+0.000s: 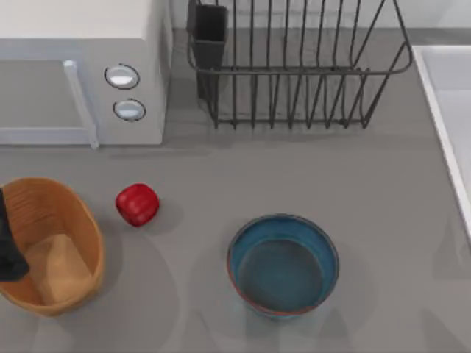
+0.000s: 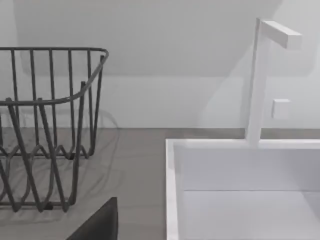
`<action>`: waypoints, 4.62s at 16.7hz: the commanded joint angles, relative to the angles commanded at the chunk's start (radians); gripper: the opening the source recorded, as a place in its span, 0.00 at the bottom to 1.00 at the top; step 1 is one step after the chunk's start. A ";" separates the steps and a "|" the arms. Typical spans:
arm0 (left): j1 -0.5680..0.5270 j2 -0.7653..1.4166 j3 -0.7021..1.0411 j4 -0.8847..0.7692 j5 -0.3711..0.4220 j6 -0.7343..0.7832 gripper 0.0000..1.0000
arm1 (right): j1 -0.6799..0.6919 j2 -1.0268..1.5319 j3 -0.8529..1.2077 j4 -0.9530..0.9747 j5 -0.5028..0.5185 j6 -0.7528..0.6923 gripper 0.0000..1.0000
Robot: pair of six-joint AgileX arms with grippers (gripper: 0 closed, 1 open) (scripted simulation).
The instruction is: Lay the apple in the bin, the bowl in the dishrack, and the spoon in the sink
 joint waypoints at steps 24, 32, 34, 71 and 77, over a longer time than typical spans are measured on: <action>-0.373 1.728 1.279 -0.895 -0.054 0.298 1.00 | 0.000 0.000 0.000 0.000 0.000 0.000 1.00; -0.423 1.957 1.447 -1.014 -0.061 0.338 1.00 | 0.000 0.000 0.000 0.000 0.000 0.000 1.00; -0.423 1.957 1.447 -1.014 -0.061 0.338 1.00 | 0.000 0.000 0.000 0.000 0.000 0.000 1.00; -0.418 2.050 1.313 -0.785 -0.020 0.333 0.00 | 0.000 0.000 0.000 0.000 0.000 0.000 1.00; -0.421 2.001 1.427 -0.950 -0.022 0.325 0.00 | 0.000 0.000 0.000 0.000 0.000 0.000 1.00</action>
